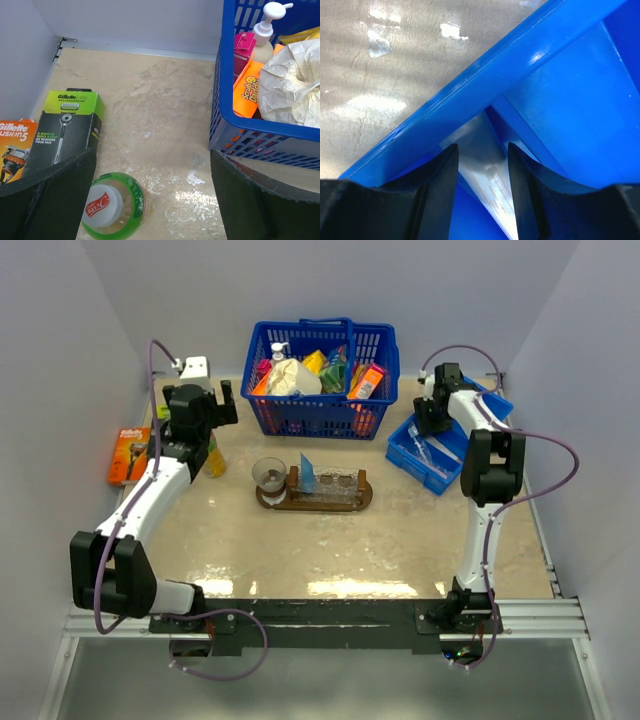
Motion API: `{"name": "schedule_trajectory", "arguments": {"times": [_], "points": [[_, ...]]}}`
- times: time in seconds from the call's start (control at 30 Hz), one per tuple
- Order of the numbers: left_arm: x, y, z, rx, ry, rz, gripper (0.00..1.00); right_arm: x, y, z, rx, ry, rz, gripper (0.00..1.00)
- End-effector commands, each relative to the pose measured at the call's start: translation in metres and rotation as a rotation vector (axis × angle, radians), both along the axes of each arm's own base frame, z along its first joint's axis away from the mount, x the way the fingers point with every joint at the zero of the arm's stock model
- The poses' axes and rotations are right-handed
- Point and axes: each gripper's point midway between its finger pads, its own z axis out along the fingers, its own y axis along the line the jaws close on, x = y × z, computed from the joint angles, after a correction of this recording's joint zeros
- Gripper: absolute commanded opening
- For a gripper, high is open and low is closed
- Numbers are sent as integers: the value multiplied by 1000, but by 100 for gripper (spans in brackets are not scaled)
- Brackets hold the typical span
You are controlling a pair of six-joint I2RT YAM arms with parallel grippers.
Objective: Prepare toiletry sets of a toothbrush and toothpaste on the tray
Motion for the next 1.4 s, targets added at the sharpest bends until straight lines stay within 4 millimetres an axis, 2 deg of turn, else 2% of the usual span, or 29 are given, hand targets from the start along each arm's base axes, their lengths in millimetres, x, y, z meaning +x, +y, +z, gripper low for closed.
{"name": "schedule_trajectory", "arguments": {"times": [0.0,0.17,0.3,0.33,0.4,0.53,0.7,0.8,1.07,1.23,1.27,1.37], "points": [[8,3,24,-21,-60,12,100,-8,4,-22,28,70,28,45],[6,5,23,-19,-54,16,100,-10,5,-23,32,71,34,28],[4,6,23,-16,-54,18,100,-4,5,-15,38,45,34,13],[3,7,23,-16,-54,20,100,-4,6,-13,39,42,32,5],[3,6,22,-13,-52,16,100,0,5,-10,38,29,26,0],[-1,8,23,-6,-54,16,100,5,3,3,26,-6,13,0],[-4,9,23,-1,-55,13,100,17,-8,33,-15,-103,-14,0],[-6,8,21,0,-48,8,100,16,-9,40,-27,-97,6,0],[-7,9,21,2,-49,9,100,-1,-9,36,-36,-32,38,0],[-6,10,22,1,-57,9,100,3,-15,49,-63,-86,3,0],[-6,9,22,0,-55,6,100,5,-30,55,-81,-100,-37,0],[-4,9,22,-2,-57,6,100,6,-39,61,-100,-119,-65,0]]}}
